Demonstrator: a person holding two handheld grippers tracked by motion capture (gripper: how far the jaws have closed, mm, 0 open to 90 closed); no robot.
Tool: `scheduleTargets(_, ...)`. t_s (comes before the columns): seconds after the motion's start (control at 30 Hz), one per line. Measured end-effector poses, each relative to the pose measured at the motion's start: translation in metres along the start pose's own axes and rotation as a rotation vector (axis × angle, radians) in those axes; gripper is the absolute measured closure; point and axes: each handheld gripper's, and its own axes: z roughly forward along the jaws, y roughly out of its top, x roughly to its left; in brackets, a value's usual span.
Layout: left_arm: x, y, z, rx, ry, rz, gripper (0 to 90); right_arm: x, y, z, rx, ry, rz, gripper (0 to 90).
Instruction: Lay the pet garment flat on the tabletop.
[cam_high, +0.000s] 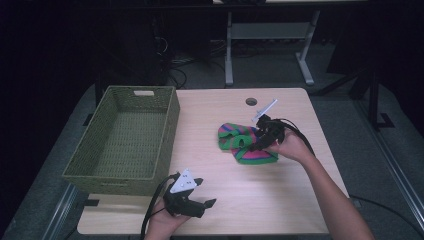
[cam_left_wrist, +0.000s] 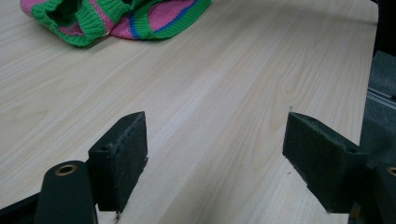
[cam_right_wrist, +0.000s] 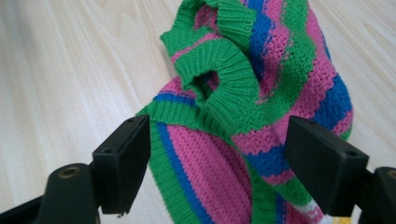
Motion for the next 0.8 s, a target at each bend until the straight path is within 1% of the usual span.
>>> scheduleTargets(0.07, 0.000, 0.000, 0.000, 0.006, 0.000, 0.006, 21.7, -0.001, 0.002, 0.005, 0.014, -0.003, 0.000, 22.9)
scheduleTargets(0.17, 0.000, 0.001, 0.000, 0.002, 0.000, 0.017, 21.7, -0.003, 0.004, 0.012, 0.025, -0.013, 0.003, 23.3)
scheduleTargets(0.2, 0.000, 0.000, 0.000, 0.002, -0.001, 0.007, 21.7, -0.003, 0.005, 0.014, 0.029, -0.015, 0.003, 23.7)
scheduleTargets(0.33, -0.001, 0.000, 0.000, 0.005, -0.004, 0.011, 21.7, -0.004, 0.008, 0.026, 0.067, -0.028, -0.001, 25.2)
scheduleTargets(0.4, 0.000, 0.000, 0.000, -0.001, -0.004, 0.009, 21.7, -0.004, 0.008, 0.033, 0.086, -0.036, 0.012, 27.6)
scheduleTargets(0.43, 0.000, 0.000, 0.000, 0.001, -0.005, 0.008, 21.7, -0.004, 0.008, 0.035, 0.097, -0.041, 0.005, 28.6)
scheduleTargets(0.53, -0.001, 0.000, 0.001, 0.008, -0.005, 0.012, 21.7, -0.004, 0.008, 0.043, 0.125, -0.067, -0.005, 31.3)
scheduleTargets(0.67, -0.001, 0.001, 0.001, 0.004, -0.007, 0.011, 21.7, 0.000, 0.009, 0.045, 0.128, -0.116, -0.019, 35.6)
scheduleTargets(0.7, -0.002, 0.001, 0.001, 0.006, -0.007, 0.011, 21.7, 0.004, 0.010, 0.046, 0.135, -0.139, -0.037, 37.2)
scheduleTargets(0.73, -0.002, 0.001, 0.002, 0.010, -0.007, 0.014, 21.7, 0.005, 0.010, 0.046, 0.140, -0.149, -0.046, 38.7)
scheduleTargets(0.8, -0.002, 0.001, 0.002, 0.008, -0.007, 0.015, 21.7, 0.006, 0.010, 0.046, 0.143, -0.163, -0.040, 44.5)
